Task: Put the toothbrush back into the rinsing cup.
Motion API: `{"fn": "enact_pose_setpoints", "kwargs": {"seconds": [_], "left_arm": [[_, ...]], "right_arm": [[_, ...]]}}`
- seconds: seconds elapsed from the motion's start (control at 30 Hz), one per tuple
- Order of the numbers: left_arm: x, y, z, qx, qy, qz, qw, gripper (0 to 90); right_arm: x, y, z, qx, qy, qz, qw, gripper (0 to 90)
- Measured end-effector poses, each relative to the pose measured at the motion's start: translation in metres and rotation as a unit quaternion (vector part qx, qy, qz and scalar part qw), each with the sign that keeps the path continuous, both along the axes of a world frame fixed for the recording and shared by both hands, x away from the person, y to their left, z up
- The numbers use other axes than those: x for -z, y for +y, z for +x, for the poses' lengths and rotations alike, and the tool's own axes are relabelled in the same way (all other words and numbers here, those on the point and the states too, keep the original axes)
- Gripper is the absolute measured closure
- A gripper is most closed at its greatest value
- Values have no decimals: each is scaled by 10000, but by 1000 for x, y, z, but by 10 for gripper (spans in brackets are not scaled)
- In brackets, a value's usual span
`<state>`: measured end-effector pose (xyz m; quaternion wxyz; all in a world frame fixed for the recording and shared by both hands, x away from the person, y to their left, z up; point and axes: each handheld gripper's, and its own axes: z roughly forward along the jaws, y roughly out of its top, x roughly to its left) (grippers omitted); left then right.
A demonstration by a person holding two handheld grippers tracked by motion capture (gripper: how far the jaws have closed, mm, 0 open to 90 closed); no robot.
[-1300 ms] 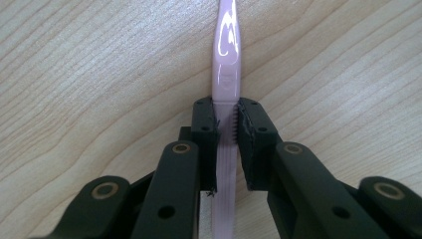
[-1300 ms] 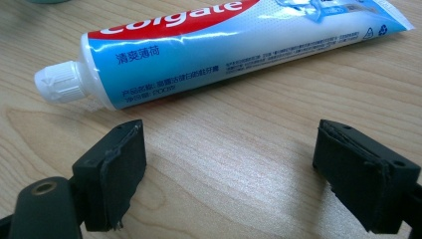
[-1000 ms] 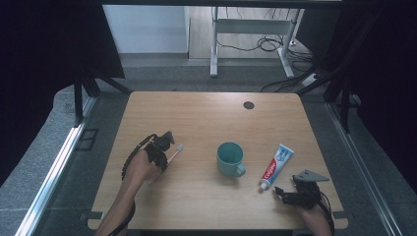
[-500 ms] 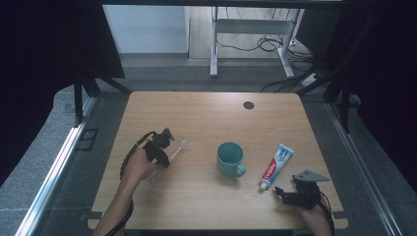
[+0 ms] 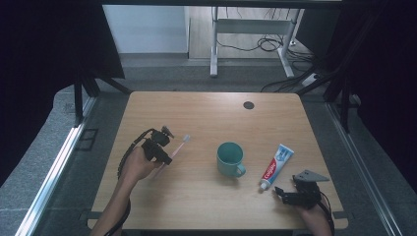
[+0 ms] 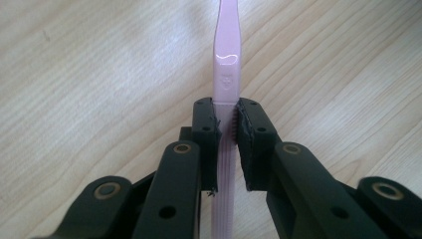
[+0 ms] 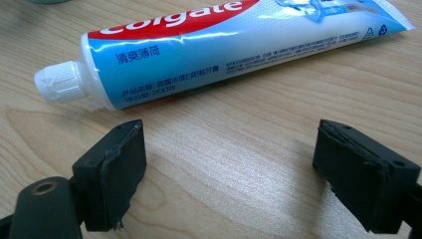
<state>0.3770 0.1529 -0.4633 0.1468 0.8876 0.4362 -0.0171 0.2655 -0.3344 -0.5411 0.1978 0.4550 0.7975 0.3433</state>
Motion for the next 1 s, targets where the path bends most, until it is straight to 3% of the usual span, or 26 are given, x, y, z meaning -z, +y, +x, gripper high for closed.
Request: {"fn": "enact_pose_setpoints", "kwargs": {"seconds": [0.07, 0.13, 0.2, 0.47, 0.67, 0.73, 0.8, 0.93, 1.0], "left_arm": [[-4, -2, -2, 60, -214, -116, 9997, 793], [-6, -2, -3, 84, -260, -156, 9995, 794], [-9, -3, -4, 109, -430, -285, 9986, 794], [-18, -3, -8, 260, -700, -455, 9962, 794], [-27, -5, -13, 304, -944, -690, 9927, 794], [-31, -5, -14, 301, -1051, -832, 9905, 794], [-31, -4, -14, 335, -1078, -862, 9899, 793], [-35, -3, -17, 320, -1204, -1090, 9862, 794], [-36, -3, -18, 306, -1210, -1118, 9859, 794]], "right_arm": [[0, 0, 0, 1, 0, 0, 10000, 132], [0, 0, 0, 0, 0, 0, 10000, 132], [0, 0, 0, 0, 1, -1, 10000, 132], [0, 0, 0, -1, 0, -1, 10000, 132], [0, 0, 0, 0, 0, 0, 10000, 132], [0, 0, 0, -1, 0, 0, 10000, 132], [0, 0, 0, 1, 0, 0, 10000, 132], [0, 0, 0, 0, 0, 0, 10000, 132], [0, 0, 0, 0, -2, -1, 10000, 132]]}}
